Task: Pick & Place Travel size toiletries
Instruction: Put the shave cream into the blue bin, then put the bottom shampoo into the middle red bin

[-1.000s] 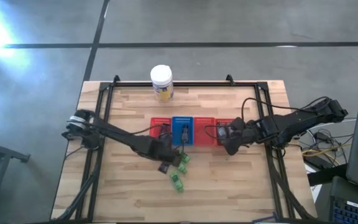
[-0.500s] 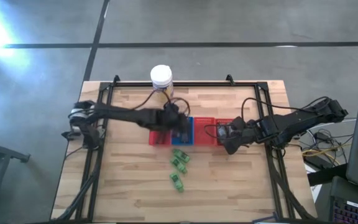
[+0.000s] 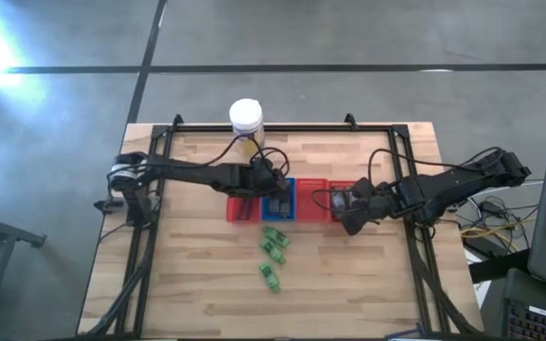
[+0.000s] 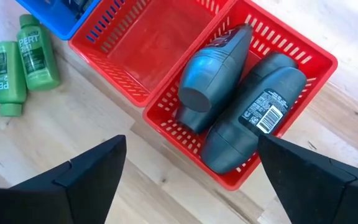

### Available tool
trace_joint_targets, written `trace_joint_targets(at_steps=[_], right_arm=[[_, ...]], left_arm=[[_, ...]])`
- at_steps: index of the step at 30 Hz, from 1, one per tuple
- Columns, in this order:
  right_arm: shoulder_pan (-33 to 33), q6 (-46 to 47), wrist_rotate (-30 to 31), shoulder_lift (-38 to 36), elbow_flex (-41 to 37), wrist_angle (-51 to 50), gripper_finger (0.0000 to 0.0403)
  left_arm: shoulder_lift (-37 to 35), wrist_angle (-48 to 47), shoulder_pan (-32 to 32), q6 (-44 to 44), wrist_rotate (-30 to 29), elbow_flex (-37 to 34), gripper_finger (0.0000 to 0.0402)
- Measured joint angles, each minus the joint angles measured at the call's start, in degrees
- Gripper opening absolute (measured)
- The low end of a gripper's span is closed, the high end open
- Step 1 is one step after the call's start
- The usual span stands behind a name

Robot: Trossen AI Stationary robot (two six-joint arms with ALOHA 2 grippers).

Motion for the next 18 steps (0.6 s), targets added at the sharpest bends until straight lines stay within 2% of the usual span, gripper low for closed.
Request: trace_joint_targets(at_steps=[5, 10, 13, 18], right_arm=[[0.0, -0.8, -0.2, 0.0, 0.0, 0.0, 0.0348], [0.7, -0.8, -1.2, 0.2, -0.1, 1.4, 0.0339], [1.9, -0.8, -2.2, 0.6, -0.2, 6.1, 0.0332], [4.0, 2.2, -6.4, 3.9, -0.1, 21.5, 0.0317]], left_arm=[[-1.6, -0.2, -1.2, 3.3, -0.1, 0.1, 0.0182], [-4.2, -0.2, -6.1, 16.6, 3.5, 0.4, 0.0181], [-5.8, -1.6, -10.3, 21.4, 4.7, 0.3, 0.0181], [-7.0, -9.3, -15.8, 23.8, 4.7, 0.3, 0.0181]])
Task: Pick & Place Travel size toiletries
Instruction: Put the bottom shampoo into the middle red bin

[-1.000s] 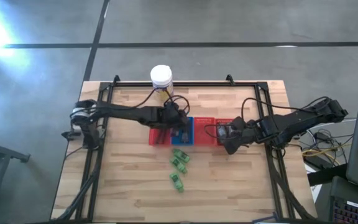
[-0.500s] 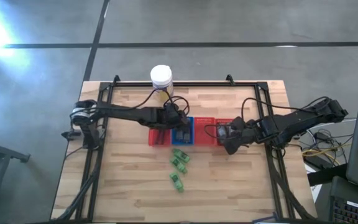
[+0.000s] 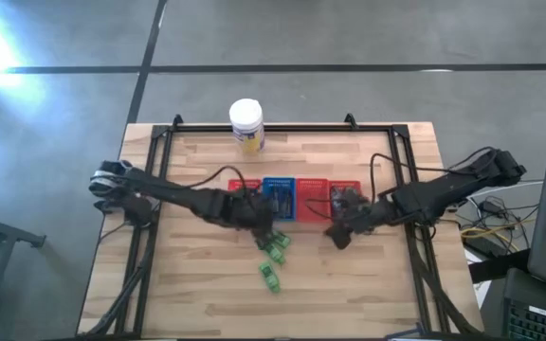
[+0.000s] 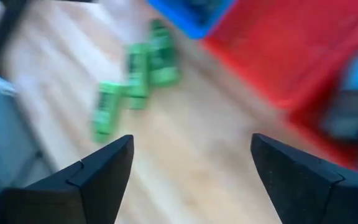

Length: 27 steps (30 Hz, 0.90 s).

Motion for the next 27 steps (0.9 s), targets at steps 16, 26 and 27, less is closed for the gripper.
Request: trace_joint_targets(at_steps=[16, 26, 27], right_arm=[[4.8, 14.1, -3.6, 31.1, 21.8, 6.1, 0.0293], [8.1, 15.4, -2.3, 46.2, 42.9, -1.3, 0.0329], [8.1, 14.8, -2.3, 47.6, 44.6, -2.5, 0.0333]], left_arm=[[-11.1, -11.8, -9.6, 13.3, -2.0, -13.9, 0.0181], [-34.9, -2.3, -16.1, 8.9, -3.2, -30.7, 0.0181], [-36.7, -1.1, -16.1, 8.7, -3.2, -31.6, 0.0181]])
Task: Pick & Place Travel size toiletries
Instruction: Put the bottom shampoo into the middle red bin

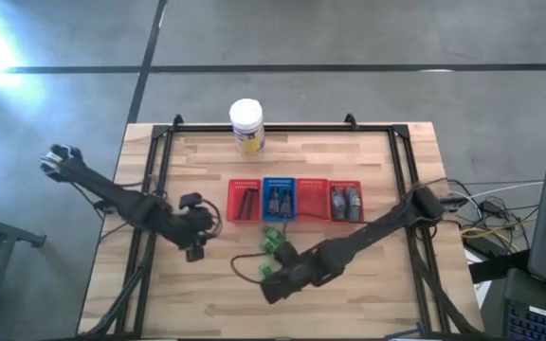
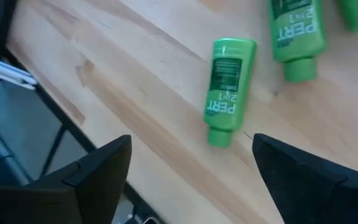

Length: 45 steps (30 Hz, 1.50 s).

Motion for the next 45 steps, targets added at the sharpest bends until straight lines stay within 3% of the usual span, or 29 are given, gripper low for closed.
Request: trace_joint_targets(at_steps=[8, 13, 18, 25, 33, 45], right_arm=[[-0.3, -0.8, -1.9, 9.6, 10.8, -3.2, 0.0355], [-0.2, 3.5, -1.9, 15.5, 17.9, -13.3, 0.0359], [-0.1, 4.0, -1.9, 19.7, 23.3, -18.6, 0.0359], [-0.7, 1.9, -2.0, 23.0, 25.9, -18.6, 0.0356], [-1.9, 1.4, -2.0, 23.7, 23.6, -18.1, 0.0295], [-2.3, -2.0, -7.1, 23.1, 22.8, -19.0, 0.0137]], left_arm=[[-9.4, 1.3, 0.0, -0.3, 0.1, -4.3, 0.0181], [-13.0, 1.1, 0.0, -1.1, 0.2, -5.5, 0.0181], [-14.4, 1.5, 0.0, -2.2, 0.1, -6.7, 0.0181], [-14.0, 1.7, 0.0, -3.4, 0.0, -7.0, 0.0181], [-13.8, 1.7, 0.0, -3.6, 0.0, -7.0, 0.0181], [-13.8, 1.7, 0.0, -1.0, -0.9, -7.0, 0.0181]])
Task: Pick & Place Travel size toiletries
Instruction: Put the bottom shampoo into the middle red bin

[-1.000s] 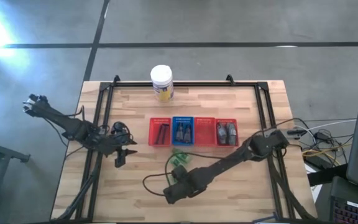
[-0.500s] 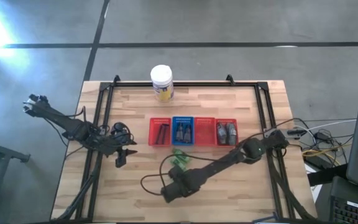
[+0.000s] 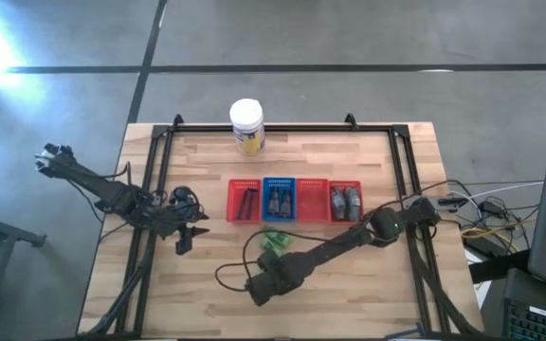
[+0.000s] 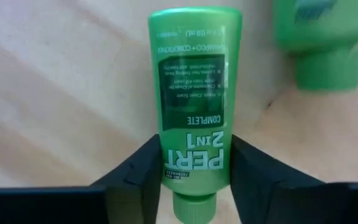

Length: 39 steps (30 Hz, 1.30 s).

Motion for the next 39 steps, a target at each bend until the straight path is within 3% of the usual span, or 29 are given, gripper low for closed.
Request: trace_joint_targets(at_steps=[4, 8, 13, 17, 25, 32, 39], right_arm=[[0.6, 1.1, 2.5, -2.4, 1.5, -0.2, 0.0132], [0.2, 5.4, 11.4, -10.6, 1.7, -4.6, 0.0136], [-4.5, 9.0, 16.3, -17.6, -0.9, -19.2, 0.0143], [-12.3, 2.3, 15.4, -23.0, -6.4, -20.5, 0.0141], [-25.4, -8.8, 4.0, -28.4, -25.0, -7.1, 0.0142], [-26.7, -5.8, 0.8, -32.5, -37.3, 0.0, 0.0146], [-26.8, -3.2, 3.0, -33.7, -40.7, 3.0, 0.019]], left_arm=[[0.0, 0.8, 0.0, 0.0, -1.2, 0.0, 0.0181], [0.0, 2.1, 0.0, 0.5, -2.6, 0.0, 0.0181], [0.0, 3.7, 0.0, 0.5, -5.8, 0.0, 0.0181], [0.0, 5.3, 0.2, 0.7, -8.2, 0.0, 0.0181], [-0.4, 5.0, 0.7, 0.6, -13.8, 0.1, 0.0181], [-1.1, 4.4, 2.4, 0.5, -15.4, 0.1, 0.0181], [-1.1, 4.4, 4.4, 2.1, -15.3, 0.1, 0.0181]])
